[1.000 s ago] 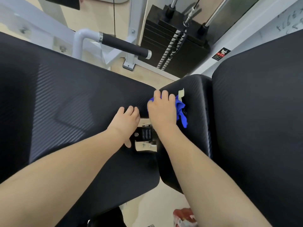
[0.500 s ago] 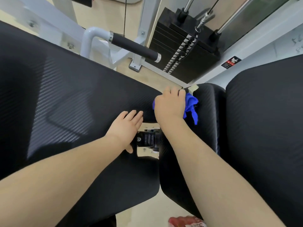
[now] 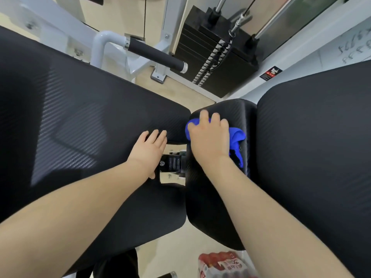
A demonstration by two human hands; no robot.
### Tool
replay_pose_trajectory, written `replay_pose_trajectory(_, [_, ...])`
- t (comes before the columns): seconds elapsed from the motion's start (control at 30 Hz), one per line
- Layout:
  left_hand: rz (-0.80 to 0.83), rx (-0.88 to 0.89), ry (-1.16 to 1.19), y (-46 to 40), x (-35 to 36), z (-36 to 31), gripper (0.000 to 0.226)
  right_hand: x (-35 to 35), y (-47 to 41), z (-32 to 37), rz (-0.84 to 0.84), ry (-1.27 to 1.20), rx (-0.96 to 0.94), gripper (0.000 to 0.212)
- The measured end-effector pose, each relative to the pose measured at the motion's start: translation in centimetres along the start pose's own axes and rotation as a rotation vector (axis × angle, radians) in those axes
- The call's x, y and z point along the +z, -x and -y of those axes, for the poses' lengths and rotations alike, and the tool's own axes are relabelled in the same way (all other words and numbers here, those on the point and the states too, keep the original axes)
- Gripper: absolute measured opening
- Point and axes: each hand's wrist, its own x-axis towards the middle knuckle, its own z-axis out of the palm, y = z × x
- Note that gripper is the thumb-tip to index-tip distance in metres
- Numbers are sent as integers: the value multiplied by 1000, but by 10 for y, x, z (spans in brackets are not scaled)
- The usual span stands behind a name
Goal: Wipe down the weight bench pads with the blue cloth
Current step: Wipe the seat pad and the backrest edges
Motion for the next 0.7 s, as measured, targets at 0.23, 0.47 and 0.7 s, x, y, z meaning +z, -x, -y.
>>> replay_pose_trajectory(0.23, [18, -26, -18, 2, -3, -3, 117, 35, 76, 41, 125, -1, -159, 28])
replay_pose_trajectory(0.47, [37, -66, 22, 4, -9, -13, 98, -8, 8, -11, -159, 71, 42, 18])
replay_pose_trajectory(0.7, [53, -90, 30, 7, -11, -13, 95, 3, 46, 5, -29, 38, -132, 22])
